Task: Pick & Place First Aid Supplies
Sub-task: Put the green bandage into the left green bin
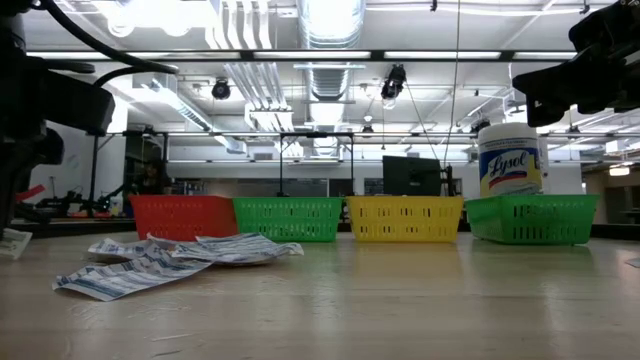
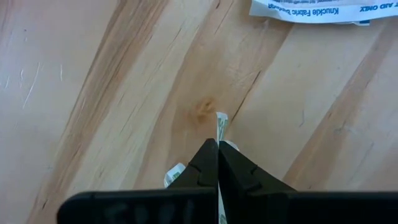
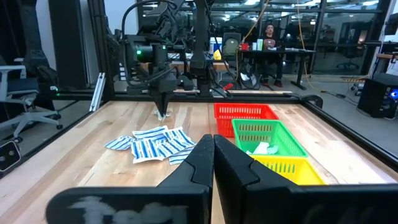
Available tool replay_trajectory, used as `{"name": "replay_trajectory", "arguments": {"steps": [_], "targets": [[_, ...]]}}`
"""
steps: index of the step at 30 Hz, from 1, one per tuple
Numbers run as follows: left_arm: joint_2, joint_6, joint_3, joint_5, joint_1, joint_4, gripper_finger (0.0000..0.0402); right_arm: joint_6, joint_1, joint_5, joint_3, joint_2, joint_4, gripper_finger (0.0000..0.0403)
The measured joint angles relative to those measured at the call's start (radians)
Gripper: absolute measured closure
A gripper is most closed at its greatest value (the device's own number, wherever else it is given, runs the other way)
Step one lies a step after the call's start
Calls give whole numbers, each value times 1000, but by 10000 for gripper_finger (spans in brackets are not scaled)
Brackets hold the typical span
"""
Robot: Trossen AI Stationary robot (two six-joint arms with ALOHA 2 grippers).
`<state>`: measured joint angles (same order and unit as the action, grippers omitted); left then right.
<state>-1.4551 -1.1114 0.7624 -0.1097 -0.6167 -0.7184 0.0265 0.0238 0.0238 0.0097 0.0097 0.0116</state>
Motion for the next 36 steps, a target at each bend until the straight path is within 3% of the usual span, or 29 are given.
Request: {"name": "replay_trajectory", "arguments": {"steps": [8, 19, 36], "targets": [[0, 0, 0, 0, 0, 4, 397, 0, 0, 0, 0, 0, 0, 394], [0, -16, 0, 0, 0, 11, 341, 0, 0, 0, 0, 0, 0, 394], [0, 23, 12, -20, 0, -3, 400, 0, 0, 0, 0, 0, 0, 394]]}}
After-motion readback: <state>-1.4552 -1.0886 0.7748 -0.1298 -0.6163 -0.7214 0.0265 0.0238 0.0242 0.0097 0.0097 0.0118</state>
